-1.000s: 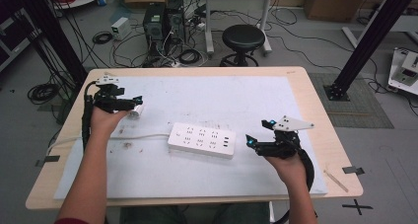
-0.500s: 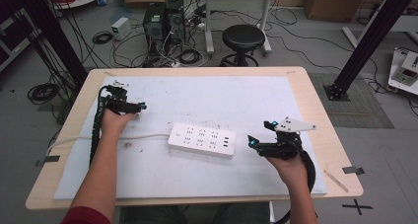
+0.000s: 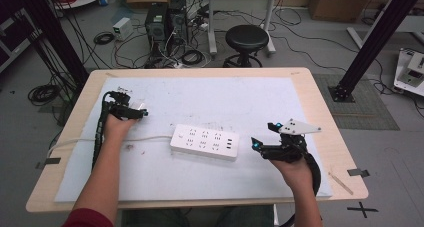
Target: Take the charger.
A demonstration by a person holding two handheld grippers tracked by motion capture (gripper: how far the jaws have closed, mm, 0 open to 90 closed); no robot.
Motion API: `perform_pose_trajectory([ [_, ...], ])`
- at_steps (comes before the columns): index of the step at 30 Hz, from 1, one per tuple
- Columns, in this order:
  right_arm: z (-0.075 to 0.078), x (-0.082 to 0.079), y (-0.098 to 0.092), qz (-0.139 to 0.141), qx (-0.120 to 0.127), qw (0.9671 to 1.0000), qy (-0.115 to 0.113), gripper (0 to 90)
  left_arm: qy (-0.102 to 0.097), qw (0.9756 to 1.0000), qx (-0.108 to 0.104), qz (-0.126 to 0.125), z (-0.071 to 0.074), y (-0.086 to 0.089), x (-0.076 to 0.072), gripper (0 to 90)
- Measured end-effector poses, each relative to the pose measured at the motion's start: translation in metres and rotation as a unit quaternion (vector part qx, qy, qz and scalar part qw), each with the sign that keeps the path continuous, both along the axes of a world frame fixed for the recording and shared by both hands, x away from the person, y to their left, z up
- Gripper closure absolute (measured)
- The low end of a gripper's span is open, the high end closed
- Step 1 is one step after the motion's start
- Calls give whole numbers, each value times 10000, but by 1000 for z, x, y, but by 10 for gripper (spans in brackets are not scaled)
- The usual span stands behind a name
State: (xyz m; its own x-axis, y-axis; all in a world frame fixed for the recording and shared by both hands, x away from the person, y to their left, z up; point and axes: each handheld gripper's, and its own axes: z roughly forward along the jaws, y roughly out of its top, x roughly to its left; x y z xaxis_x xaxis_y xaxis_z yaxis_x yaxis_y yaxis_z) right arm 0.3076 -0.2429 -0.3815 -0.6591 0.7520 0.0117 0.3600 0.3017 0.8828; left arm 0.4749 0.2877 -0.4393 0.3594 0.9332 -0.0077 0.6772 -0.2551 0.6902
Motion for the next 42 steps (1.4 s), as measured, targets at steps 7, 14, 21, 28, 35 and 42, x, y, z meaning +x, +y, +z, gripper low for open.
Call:
perform_pose_trajectory([
  [7,0,0,0,-12,-6,10000,2,201,-7,10000,-66,13,-1,1,1,250],
  [14,0,1,0,-31,15,10000,30,201,36,10000,-62,6,-2,1,1,302],
  [21,-1,2,0,-1,-10,10000,-1,201,2,10000,0,-22,-1,0,1,421],
  [28,-2,2,-2,-33,28,10000,37,202,-19,9999,-6,-126,-1,2,1,425],
  [35,-3,2,-5,24,57,10000,38,201,-193,9990,-62,-391,17,1,-10,425],
  [42,6,4,-11,174,72,9998,33,201,-458,9953,-307,-793,47,0,-35,425],
])
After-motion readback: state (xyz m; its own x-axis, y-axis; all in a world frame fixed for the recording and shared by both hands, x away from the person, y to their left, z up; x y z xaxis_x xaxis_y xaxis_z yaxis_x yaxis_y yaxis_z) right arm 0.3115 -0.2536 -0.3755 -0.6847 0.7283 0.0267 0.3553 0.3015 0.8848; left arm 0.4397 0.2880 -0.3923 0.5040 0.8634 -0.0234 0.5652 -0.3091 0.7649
